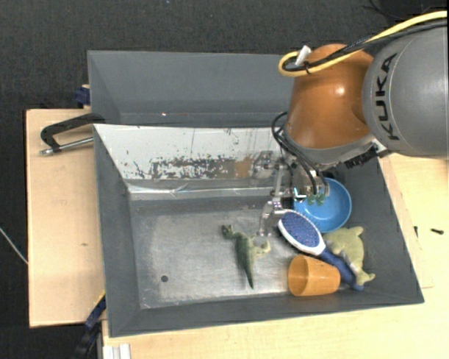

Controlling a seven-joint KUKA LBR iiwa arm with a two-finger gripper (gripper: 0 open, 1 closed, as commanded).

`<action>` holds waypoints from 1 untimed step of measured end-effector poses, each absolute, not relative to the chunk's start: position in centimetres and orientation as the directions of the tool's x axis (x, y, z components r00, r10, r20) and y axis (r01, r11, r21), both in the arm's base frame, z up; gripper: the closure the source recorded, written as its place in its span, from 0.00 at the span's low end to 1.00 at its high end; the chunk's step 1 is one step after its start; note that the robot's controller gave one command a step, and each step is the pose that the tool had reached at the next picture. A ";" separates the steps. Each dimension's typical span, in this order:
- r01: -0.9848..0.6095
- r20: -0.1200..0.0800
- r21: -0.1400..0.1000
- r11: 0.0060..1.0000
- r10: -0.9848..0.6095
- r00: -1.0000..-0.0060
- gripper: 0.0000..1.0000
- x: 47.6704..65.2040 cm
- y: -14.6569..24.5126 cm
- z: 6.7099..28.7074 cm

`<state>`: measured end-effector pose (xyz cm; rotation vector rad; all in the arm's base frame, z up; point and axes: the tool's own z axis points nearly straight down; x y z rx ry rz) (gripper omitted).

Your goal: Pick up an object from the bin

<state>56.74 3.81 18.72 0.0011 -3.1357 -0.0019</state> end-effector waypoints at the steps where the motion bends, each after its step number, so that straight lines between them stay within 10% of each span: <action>1: 0.070 0.002 0.001 0.998 0.070 -0.998 0.00 50.2 -0.8 7.2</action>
Offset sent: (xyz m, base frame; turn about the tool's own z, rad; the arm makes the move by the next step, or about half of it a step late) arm -0.0645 -0.0456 -0.1131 0.0671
